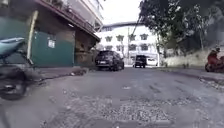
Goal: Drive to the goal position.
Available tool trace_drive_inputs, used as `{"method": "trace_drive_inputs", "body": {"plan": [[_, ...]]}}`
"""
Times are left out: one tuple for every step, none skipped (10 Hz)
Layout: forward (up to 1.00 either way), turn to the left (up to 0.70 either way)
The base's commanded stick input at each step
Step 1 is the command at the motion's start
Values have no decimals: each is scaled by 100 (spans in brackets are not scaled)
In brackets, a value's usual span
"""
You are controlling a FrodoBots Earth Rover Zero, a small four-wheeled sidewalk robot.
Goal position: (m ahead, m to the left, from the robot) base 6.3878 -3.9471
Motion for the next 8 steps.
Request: {"method": "trace_drive_inputs", "body": {"plan": [[97,-40],[97,-40],[97,-40],[97,-35],[97,-20],[97,-15],[97,-15],[97,-11]]}}
